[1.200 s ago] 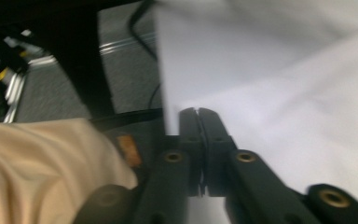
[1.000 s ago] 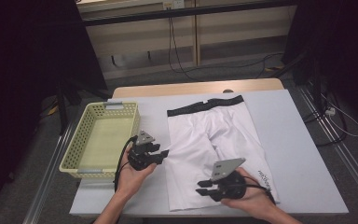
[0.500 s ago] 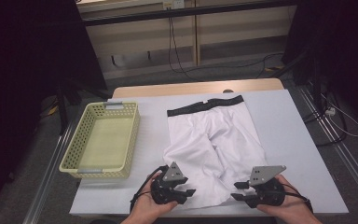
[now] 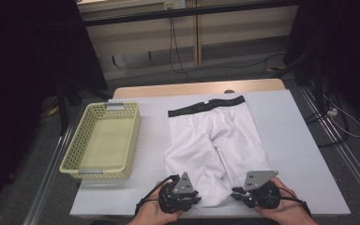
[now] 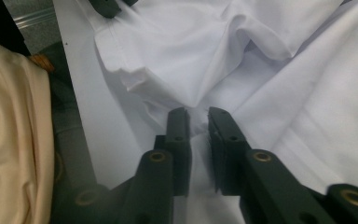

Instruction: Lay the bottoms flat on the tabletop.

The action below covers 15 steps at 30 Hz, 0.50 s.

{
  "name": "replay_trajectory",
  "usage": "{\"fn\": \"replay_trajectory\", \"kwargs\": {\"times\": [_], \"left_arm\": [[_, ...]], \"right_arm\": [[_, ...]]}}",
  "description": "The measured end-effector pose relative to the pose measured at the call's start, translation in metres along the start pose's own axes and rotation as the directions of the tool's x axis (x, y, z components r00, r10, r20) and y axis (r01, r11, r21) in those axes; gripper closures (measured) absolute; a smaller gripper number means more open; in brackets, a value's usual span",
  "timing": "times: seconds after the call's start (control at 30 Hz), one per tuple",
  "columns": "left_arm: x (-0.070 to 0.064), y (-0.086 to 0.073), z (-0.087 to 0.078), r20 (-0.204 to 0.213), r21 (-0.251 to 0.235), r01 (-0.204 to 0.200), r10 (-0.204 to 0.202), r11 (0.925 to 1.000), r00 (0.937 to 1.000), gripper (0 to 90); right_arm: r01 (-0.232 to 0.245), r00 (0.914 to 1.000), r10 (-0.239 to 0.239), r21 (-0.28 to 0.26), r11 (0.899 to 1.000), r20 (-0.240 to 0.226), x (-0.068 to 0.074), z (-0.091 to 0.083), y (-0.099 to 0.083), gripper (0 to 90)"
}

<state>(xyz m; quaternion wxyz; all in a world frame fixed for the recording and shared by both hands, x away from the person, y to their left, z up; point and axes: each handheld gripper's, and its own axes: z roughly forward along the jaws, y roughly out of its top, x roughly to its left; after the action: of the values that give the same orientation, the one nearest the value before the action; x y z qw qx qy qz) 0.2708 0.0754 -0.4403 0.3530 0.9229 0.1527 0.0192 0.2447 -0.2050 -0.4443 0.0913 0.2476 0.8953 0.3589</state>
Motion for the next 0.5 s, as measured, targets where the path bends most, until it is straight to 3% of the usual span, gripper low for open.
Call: {"fn": "replay_trajectory", "kwargs": {"times": [0.07,0.17,0.2,0.27,0.33,0.37,0.4,0.5], "left_arm": [[0.000,0.001,-0.002,-0.011,0.024,-0.005,0.006,0.9997,0.9999,89.9],[0.002,-0.001,-0.007,0.007,0.043,0.009,-0.010,0.9990,0.9999,90.0],[0.003,-0.003,-0.010,0.010,0.058,-0.009,0.008,0.9982,0.9999,90.0],[0.002,-0.008,-0.016,0.006,0.054,0.012,-0.012,0.9985,0.9999,90.0],[-0.001,-0.014,-0.023,-0.012,0.052,0.021,-0.020,0.9984,0.9997,90.0],[0.000,-0.017,-0.029,-0.022,0.077,-0.006,0.008,0.9970,0.9997,90.0],[0.001,-0.020,-0.034,-0.028,0.083,-0.007,0.010,0.9966,0.9996,90.0],[-0.001,-0.026,-0.046,-0.043,0.061,0.013,-0.010,0.9980,0.9990,90.0]], "right_arm": [[-0.022,0.9997,0.022,-0.003,1.000,-0.011,-0.001,0.000,0.001,84.9],[-0.068,0.9968,0.067,-0.020,0.997,-0.042,-0.004,-0.002,0.002,86.0],[-0.078,0.9958,0.076,-0.025,0.997,-0.050,-0.004,-0.002,0.002,86.1],[-0.096,0.9929,0.094,-0.033,0.995,-0.073,-0.004,-0.003,0.001,86.4],[-0.093,0.9930,0.090,-0.027,0.995,-0.076,0.000,-0.004,0.001,86.7],[-0.093,0.9924,0.091,-0.023,0.995,-0.083,0.002,-0.004,0.001,86.8],[-0.091,0.9921,0.089,-0.020,0.996,-0.089,0.003,-0.004,0.001,86.8],[-0.084,0.9914,0.082,-0.014,0.996,-0.102,0.008,-0.005,0.001,86.8]]}}
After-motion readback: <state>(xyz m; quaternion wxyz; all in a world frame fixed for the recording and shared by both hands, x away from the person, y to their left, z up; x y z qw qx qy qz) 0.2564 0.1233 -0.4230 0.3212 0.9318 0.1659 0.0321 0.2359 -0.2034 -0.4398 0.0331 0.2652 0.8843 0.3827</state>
